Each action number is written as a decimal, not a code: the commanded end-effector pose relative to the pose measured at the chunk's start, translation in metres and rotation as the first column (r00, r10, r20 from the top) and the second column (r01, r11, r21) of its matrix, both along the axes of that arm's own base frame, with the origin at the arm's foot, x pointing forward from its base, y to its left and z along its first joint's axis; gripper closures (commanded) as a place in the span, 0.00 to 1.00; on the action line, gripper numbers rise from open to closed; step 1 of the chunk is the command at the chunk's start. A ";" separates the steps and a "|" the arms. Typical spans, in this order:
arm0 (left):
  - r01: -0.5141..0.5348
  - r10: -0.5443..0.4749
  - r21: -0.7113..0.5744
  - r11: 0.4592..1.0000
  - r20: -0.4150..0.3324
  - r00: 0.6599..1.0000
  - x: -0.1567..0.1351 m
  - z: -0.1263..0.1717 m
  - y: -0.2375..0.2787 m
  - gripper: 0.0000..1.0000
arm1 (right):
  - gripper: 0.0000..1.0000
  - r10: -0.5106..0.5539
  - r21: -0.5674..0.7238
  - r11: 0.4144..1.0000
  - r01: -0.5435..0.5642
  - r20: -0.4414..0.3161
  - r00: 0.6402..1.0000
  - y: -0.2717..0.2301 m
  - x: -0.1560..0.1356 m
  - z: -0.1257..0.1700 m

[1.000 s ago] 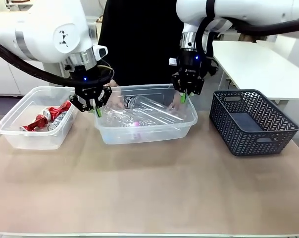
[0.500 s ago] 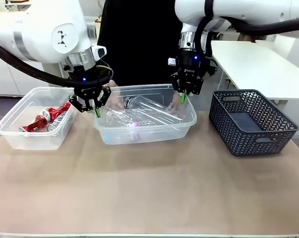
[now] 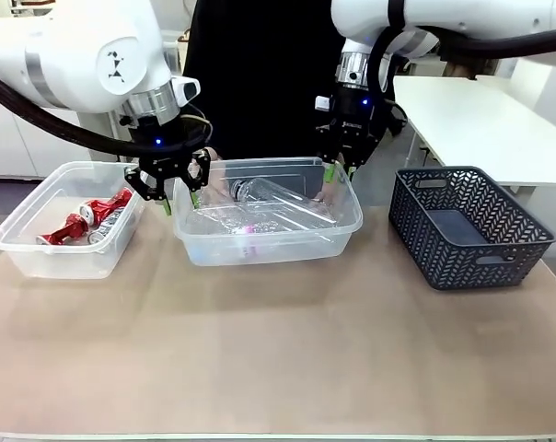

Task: Sort the waste into each basket.
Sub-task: Release the Organizing box you were holding.

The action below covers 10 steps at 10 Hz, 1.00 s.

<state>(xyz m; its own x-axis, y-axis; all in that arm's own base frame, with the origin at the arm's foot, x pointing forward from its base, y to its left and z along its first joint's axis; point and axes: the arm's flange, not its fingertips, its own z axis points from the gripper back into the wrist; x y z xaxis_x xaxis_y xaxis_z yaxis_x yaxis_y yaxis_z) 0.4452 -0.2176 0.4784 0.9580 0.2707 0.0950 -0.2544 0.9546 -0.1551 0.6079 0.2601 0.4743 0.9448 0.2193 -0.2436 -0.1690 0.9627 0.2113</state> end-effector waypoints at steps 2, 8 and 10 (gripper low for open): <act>-0.039 0.040 -0.028 0.999 0.045 0.998 -0.010 0.003 0.004 0.00 | 0.00 -0.088 0.084 0.993 0.079 0.114 0.990 -0.019 -0.032 -0.007; -0.096 0.105 -0.091 0.991 0.096 0.990 -0.030 0.016 0.027 0.00 | 0.00 -0.141 0.136 0.985 0.110 0.249 0.958 -0.028 -0.044 0.001; -0.068 0.071 -0.053 0.996 0.077 0.994 -0.019 0.017 0.015 0.00 | 0.00 -0.136 0.104 0.988 0.115 0.230 0.964 -0.021 -0.032 0.006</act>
